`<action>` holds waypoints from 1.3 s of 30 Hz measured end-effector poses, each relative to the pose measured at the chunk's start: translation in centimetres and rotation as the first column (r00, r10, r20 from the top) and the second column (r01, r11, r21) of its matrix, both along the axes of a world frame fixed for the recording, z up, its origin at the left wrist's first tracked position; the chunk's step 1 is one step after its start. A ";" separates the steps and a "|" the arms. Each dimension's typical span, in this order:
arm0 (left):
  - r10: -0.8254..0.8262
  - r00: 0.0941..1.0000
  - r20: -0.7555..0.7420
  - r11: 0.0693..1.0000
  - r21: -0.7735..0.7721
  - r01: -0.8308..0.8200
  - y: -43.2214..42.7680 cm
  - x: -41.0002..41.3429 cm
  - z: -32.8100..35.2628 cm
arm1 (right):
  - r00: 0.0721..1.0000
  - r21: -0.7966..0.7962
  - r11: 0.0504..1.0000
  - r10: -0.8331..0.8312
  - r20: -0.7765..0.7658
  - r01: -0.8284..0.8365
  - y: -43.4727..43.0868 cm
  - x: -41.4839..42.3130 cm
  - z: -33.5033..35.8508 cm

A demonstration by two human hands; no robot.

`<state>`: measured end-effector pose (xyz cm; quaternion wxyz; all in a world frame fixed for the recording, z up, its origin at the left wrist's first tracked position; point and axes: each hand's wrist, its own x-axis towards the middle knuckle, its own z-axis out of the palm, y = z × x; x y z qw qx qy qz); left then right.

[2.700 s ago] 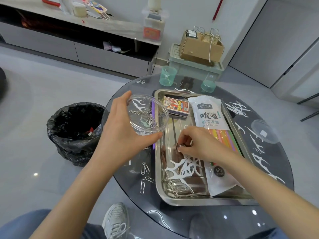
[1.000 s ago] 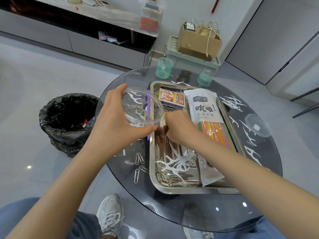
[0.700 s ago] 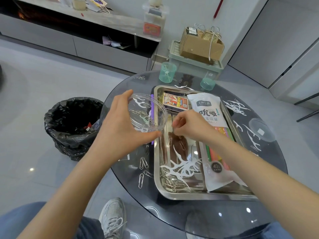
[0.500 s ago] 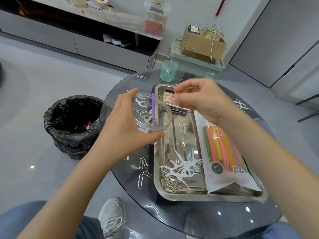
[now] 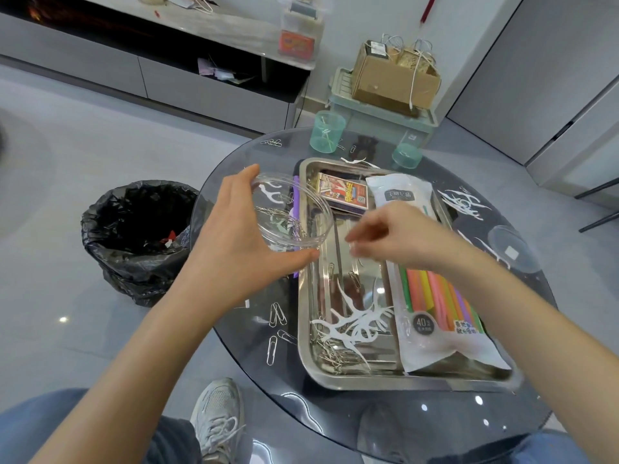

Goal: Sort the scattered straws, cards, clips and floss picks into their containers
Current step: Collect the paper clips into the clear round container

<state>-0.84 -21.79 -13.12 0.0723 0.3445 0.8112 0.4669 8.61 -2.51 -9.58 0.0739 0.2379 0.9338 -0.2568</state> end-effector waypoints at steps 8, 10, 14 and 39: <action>-0.012 1.000 -0.018 1.000 -0.014 0.012 -0.1 0.2 0.0 | 0.997 0.269 0.963 -0.013 0.078 -0.008 -1.4 1.6 -4.0; -0.008 1.000 -0.026 1.000 -0.022 0.007 -0.1 0.2 -0.1 | 0.992 0.333 0.942 0.009 0.123 -0.050 -1.9 1.3 -4.3; -0.005 1.000 -0.031 1.000 -0.028 0.004 0.0 0.3 -0.2 | 0.986 0.392 0.914 0.041 0.164 -0.103 -2.5 1.0 -4.4; -0.031 0.999 -0.041 0.999 -0.039 0.029 -0.4 0.2 -0.1 | 0.932 0.384 0.862 0.238 0.272 -0.332 -1.7 0.9 -3.7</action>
